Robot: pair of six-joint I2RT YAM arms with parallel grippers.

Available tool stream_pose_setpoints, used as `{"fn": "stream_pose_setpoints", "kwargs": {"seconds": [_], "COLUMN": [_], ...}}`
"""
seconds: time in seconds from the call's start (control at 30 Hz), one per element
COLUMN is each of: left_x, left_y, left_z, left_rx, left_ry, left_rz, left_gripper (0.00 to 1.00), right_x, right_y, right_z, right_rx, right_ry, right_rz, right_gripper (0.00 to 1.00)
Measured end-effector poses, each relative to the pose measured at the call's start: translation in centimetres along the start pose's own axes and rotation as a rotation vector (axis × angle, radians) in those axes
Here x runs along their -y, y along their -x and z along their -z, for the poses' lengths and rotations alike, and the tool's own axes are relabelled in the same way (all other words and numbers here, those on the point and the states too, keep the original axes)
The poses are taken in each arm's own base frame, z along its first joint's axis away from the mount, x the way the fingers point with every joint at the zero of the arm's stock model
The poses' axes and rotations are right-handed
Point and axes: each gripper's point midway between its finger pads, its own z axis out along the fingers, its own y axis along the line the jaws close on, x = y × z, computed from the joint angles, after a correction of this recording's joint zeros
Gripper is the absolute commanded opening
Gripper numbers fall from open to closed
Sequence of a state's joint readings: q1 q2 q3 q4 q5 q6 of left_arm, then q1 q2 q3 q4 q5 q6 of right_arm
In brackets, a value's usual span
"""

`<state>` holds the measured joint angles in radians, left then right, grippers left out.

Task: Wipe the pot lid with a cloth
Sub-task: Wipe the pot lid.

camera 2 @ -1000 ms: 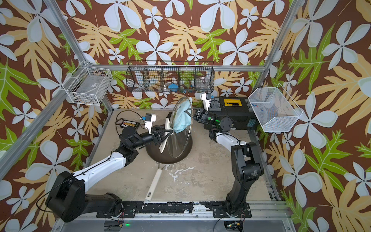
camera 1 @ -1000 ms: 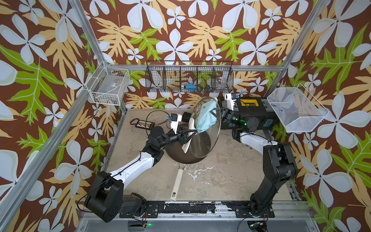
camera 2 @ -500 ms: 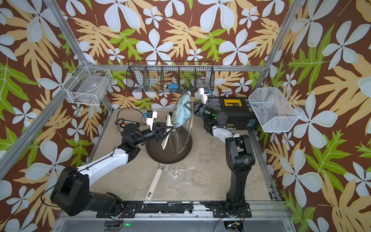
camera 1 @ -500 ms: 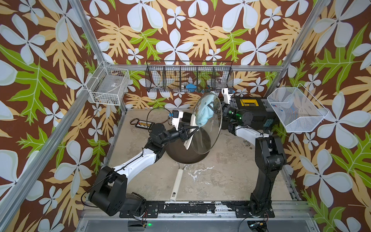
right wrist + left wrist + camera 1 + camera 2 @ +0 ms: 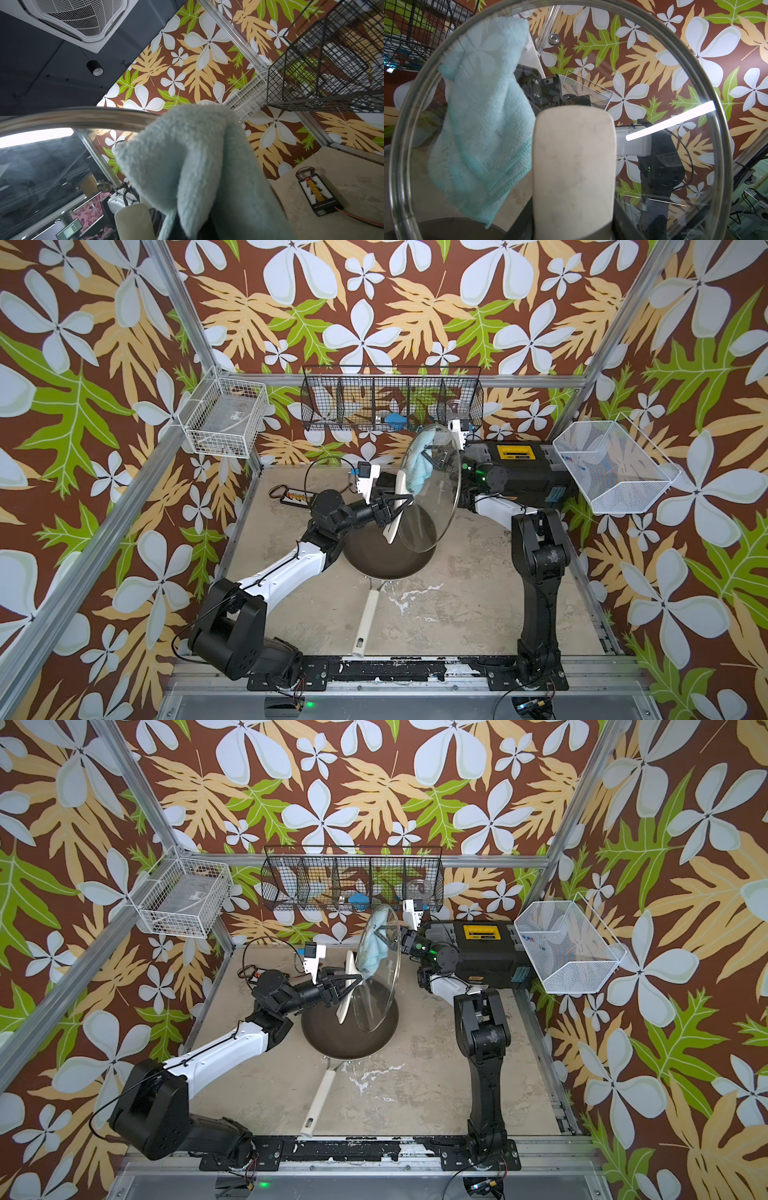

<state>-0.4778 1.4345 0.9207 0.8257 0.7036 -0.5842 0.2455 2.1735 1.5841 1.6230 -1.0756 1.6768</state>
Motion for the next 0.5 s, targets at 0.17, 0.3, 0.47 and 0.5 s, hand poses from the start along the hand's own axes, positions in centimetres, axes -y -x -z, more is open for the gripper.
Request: {"fn": "stream_pose_setpoints", "kwargs": {"seconds": [0.17,0.3,0.47,0.5], "left_x": [-0.1,-0.2,-0.1,-0.1], "left_y": [0.3,0.3,0.5,0.6], "left_z": [0.0,-0.1,-0.1,-0.1], "left_rx": [0.010,0.011,0.012,0.014], "left_ry": [0.009,0.015,0.013,0.012], "left_rz": [-0.013,-0.027,-0.045,-0.049], "left_gripper": [0.00,0.00,0.00,0.00], "right_x": [0.5,1.0,0.5,0.2], "right_y": [-1.0,-2.4,-4.0,-4.5], "right_z": [-0.5,-0.5,-0.3,-0.3], "right_rx": [-0.004,-0.016,-0.031,-0.046], "right_ry": [0.002,-0.010,-0.025,-0.027], "right_rz": [-0.039,-0.077,-0.108,-0.115], "right_gripper": [0.00,0.00,0.00,0.00]}}
